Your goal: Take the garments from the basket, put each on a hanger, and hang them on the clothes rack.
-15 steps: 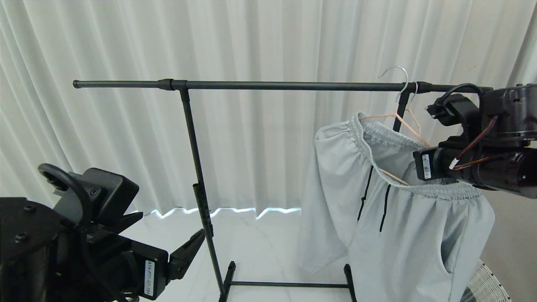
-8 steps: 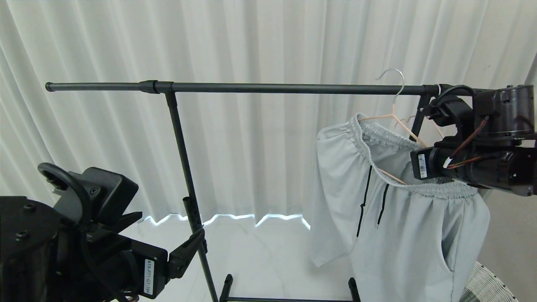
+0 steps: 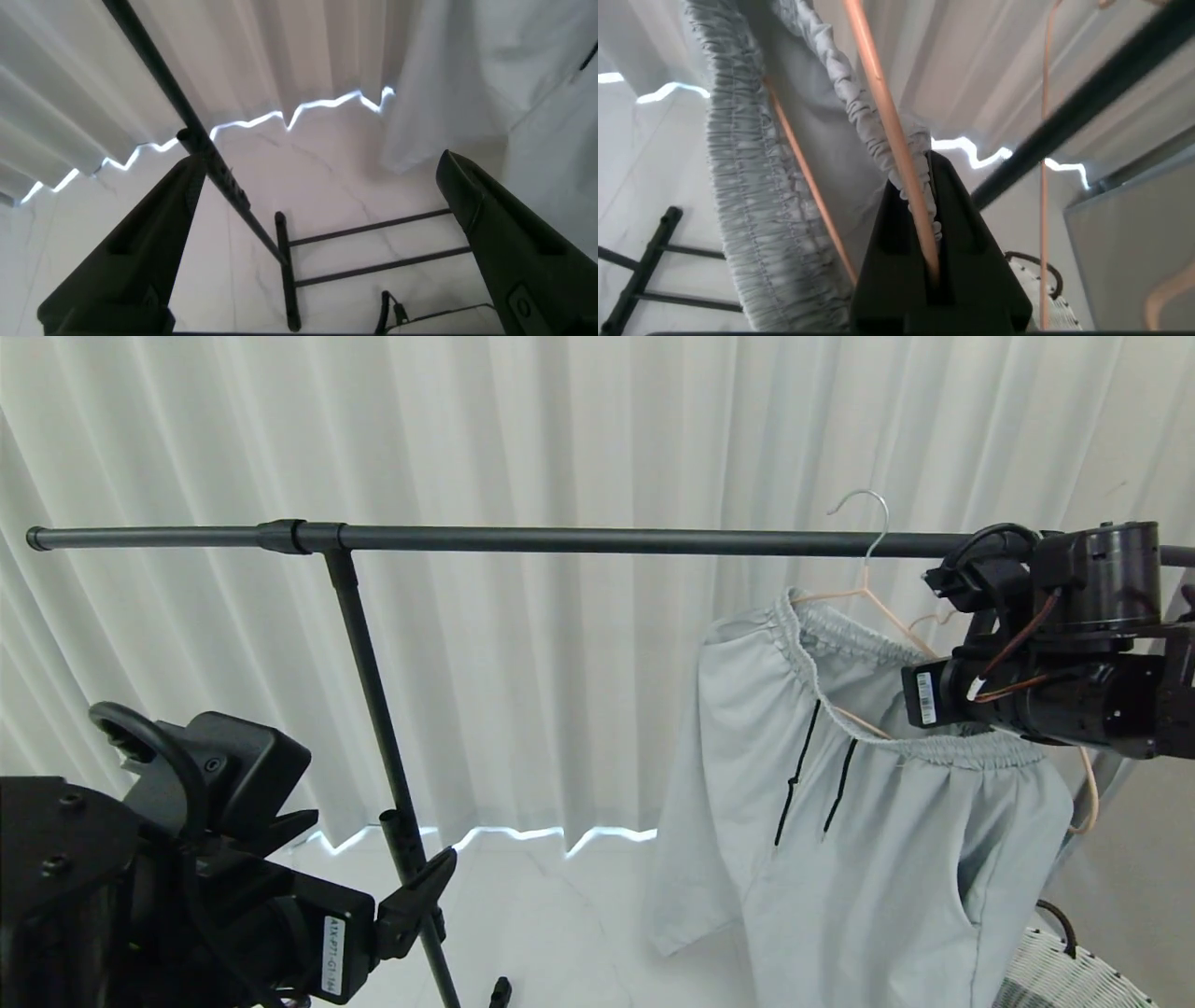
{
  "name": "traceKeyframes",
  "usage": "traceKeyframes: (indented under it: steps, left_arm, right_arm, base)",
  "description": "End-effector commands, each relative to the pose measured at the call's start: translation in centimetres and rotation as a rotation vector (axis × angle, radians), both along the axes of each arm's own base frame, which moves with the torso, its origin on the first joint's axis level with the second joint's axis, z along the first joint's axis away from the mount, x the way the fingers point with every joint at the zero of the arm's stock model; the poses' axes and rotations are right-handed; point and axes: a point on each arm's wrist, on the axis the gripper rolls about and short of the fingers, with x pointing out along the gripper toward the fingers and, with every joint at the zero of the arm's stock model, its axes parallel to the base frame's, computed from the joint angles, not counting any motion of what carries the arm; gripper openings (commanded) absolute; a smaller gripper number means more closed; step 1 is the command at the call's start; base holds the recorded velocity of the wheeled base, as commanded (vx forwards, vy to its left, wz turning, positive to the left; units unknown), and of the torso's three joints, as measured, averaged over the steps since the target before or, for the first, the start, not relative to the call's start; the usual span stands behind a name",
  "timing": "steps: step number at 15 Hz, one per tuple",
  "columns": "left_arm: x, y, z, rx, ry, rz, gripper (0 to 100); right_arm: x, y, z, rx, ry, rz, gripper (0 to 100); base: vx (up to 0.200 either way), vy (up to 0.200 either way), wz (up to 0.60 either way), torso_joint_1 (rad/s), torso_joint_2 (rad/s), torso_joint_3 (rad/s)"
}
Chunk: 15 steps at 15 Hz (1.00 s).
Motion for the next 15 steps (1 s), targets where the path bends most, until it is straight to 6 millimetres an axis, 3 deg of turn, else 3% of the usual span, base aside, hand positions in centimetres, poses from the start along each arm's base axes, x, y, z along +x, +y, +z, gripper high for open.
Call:
traceKeyframes:
  steps: [1, 6, 13, 14, 15]
  left_arm:
    - [0.0, 0.0, 0.0, -0.001, -0.001, 0.000, 100]
    - [0.0, 0.1, 0.0, 0.000, -0.001, 0.002, 100]
    - [-0.4, -0.1, -0.3, 0.007, 0.005, -0.024, 100]
    - [-0.4, -0.1, -0.3, 0.007, 0.005, -0.024, 100]
    - [-0.4, -0.1, -0.3, 0.007, 0.005, -0.024, 100]
  right_arm:
    - [1.6, 0.8, -0.6, -0.007, 0.014, 0.000, 0]
    - [3.7, 1.9, -2.4, -0.044, 0.051, -0.027, 0]
    - [3.2, 3.3, -2.6, -0.046, 0.056, 0.016, 0]
    - [3.2, 3.3, -2.7, -0.047, 0.057, 0.017, 100]
    - [3.1, 3.3, -2.6, -0.046, 0.056, 0.017, 100]
  base:
    - [0.000, 0.000, 0.00, 0.000, 0.00, 0.000]
    - [0.000, 0.000, 0.00, 0.000, 0.00, 0.000]
    - [0.000, 0.000, 0.00, 0.000, 0.00, 0.000]
    - [0.000, 0.000, 0.00, 0.000, 0.00, 0.000]
    - [0.000, 0.000, 0.00, 0.000, 0.00, 0.000]
